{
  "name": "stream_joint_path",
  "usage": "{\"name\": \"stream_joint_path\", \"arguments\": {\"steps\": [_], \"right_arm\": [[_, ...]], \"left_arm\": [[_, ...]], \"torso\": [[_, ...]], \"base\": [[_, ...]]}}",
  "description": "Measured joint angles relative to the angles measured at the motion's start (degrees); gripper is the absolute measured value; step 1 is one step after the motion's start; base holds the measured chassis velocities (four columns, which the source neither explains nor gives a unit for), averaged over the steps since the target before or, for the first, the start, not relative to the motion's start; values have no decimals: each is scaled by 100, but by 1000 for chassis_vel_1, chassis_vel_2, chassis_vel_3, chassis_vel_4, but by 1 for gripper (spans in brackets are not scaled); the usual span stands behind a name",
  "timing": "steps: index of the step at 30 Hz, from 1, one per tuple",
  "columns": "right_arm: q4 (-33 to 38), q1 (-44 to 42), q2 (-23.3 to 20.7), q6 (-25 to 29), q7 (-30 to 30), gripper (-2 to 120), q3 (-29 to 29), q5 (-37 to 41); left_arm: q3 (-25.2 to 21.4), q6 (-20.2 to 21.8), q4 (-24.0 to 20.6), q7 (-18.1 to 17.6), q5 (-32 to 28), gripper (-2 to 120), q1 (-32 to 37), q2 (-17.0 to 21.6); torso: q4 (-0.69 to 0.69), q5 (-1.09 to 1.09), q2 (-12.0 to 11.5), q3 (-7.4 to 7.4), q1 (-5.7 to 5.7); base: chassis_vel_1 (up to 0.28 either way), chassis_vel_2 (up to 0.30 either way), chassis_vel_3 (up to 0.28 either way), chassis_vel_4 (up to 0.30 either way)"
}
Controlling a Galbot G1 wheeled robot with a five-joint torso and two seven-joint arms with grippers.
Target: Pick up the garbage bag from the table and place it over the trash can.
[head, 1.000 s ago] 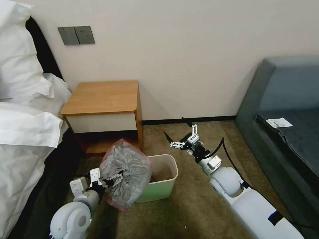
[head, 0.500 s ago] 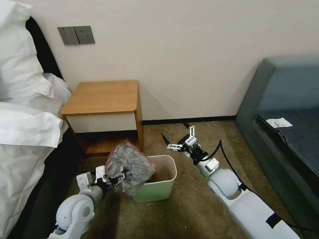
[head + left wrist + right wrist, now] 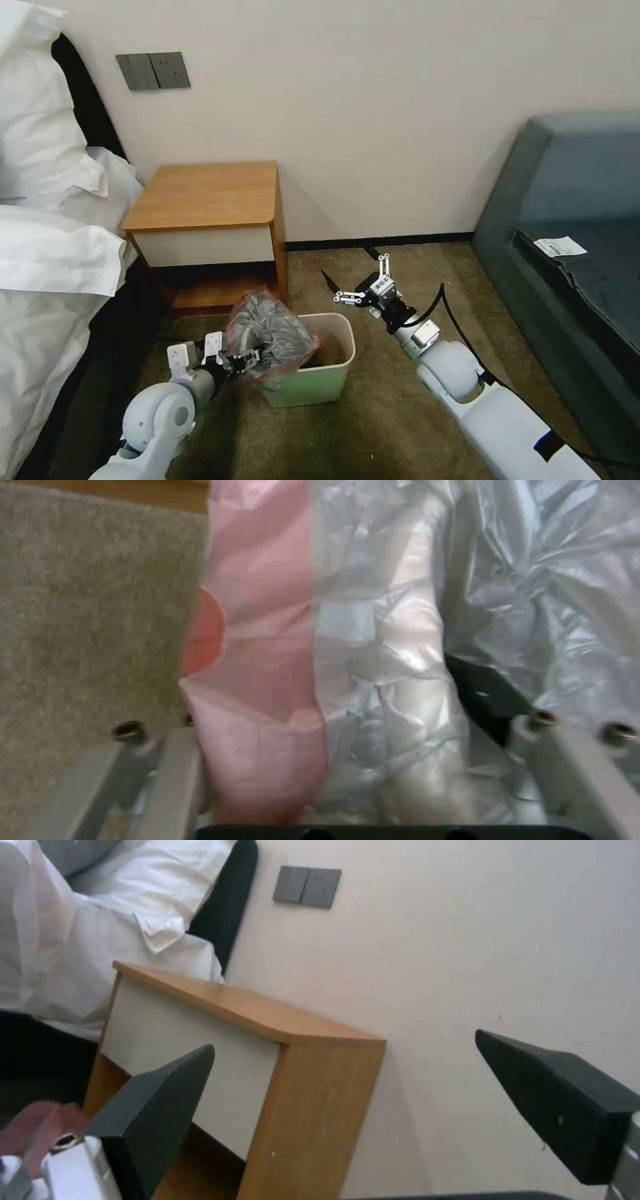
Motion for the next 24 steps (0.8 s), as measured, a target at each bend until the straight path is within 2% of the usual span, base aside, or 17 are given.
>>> {"name": "stream_joint_path", "arguments": {"steps": [6,8,11,14,24], "right_arm": [[49,-12,-13,8,-1,100,20,23],[54,-11,-15,9,-1,100,23,27],[66,-3,-17,10,0,100,28,36],[73,-3,-20,14,1,100,29,43],[86,14,-34,18,10,100,30,73]], "left_arm": [[68,-29,60,49,52,33,-2,20],[78,-30,63,52,66,30,-1,20],[111,-31,74,65,121,15,1,13],[127,-32,95,80,160,8,3,0],[119,-34,75,70,247,7,73,-80]], "torso": [[1,3,1,-1,-1],[0,3,0,-1,-1],[1,3,2,-1,-1],[1,4,2,-2,-1],[1,1,2,-1,-1]], "base": [[0,0,0,0],[0,0,0,0],[0,0,0,0],[0,0,0,0],[0,0,0,0]]}}
